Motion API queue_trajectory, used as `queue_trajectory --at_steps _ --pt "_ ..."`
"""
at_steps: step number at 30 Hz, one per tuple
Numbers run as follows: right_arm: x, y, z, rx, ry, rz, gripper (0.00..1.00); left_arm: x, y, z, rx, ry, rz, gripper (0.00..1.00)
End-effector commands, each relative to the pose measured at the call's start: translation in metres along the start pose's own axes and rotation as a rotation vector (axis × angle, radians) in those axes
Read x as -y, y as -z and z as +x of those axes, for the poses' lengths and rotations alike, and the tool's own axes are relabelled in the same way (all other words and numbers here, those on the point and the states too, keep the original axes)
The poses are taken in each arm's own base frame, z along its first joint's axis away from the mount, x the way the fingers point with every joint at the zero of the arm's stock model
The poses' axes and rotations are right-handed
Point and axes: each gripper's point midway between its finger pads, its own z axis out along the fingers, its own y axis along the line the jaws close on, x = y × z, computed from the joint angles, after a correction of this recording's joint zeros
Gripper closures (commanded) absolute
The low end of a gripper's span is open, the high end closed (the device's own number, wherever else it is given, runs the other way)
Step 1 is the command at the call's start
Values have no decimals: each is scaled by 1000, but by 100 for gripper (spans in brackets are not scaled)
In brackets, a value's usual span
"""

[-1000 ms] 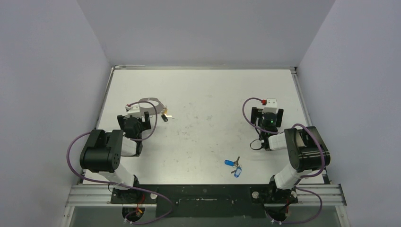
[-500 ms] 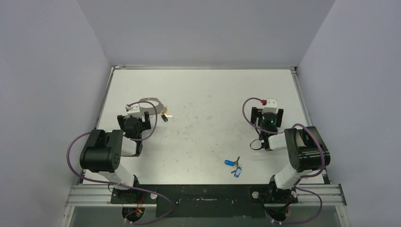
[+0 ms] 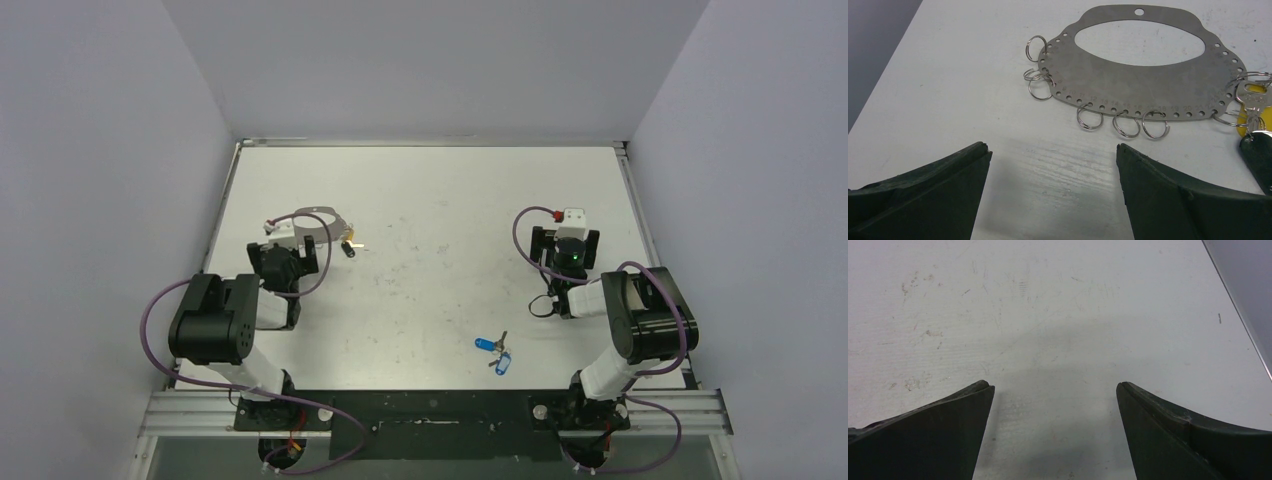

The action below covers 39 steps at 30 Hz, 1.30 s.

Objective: Put the keys on the keyring

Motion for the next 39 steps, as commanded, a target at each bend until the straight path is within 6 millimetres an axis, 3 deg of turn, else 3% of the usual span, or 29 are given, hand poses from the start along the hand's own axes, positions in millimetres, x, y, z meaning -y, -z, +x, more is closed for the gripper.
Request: queue_trajectory --at_steps 1,2,4,6,8,10,11,13,16,20,24,27,30,34,39 --pt "1 -4 -15 42 -33 2 0 -3 -7 -36 56 29 0 3" --pt "2 -4 -17 48 -36 7 0 -1 -3 -46 30 18 11 3" --pt "1 -4 -30 33 -25 5 0 1 8 -88 11 74 20 3" --pt "-4 0 -53 -21 4 -28 0 -10 26 -119 31 328 -60 3" --pt "-4 6 -82 -83 -84 -23 0 -23 45 -125 18 571 -157 3" --pt "-3 14 -100 -158 -137 -27 0 -24 60 -127 36 683 -142 3" --pt "-2 18 -106 -174 -182 -25 0 -25 64 -136 67 691 -81 3" --pt "5 22 -100 -192 -293 3 0 -19 73 -148 84 692 31 3" --pt "8 24 -74 -248 -519 -17 0 -18 74 -143 -19 705 84 3" --pt "-3 21 -44 -381 -741 -195 0 -1 60 -122 -248 689 181 3" --pt "-3 15 -33 -390 -897 -287 0 16 41 -117 -335 688 268 3" --pt "-7 16 -26 -426 -865 -288 0 26 22 -110 -397 697 295 4" --pt "-12 22 -24 -453 -752 -274 0 44 2 -103 -477 701 357 17" --pt "-34 38 -30 -478 -573 -278 0 77 -23 -90 -588 673 441 27" --pt "-62 62 -40 -440 -338 -277 0 111 -49 -77 -661 560 439 32"
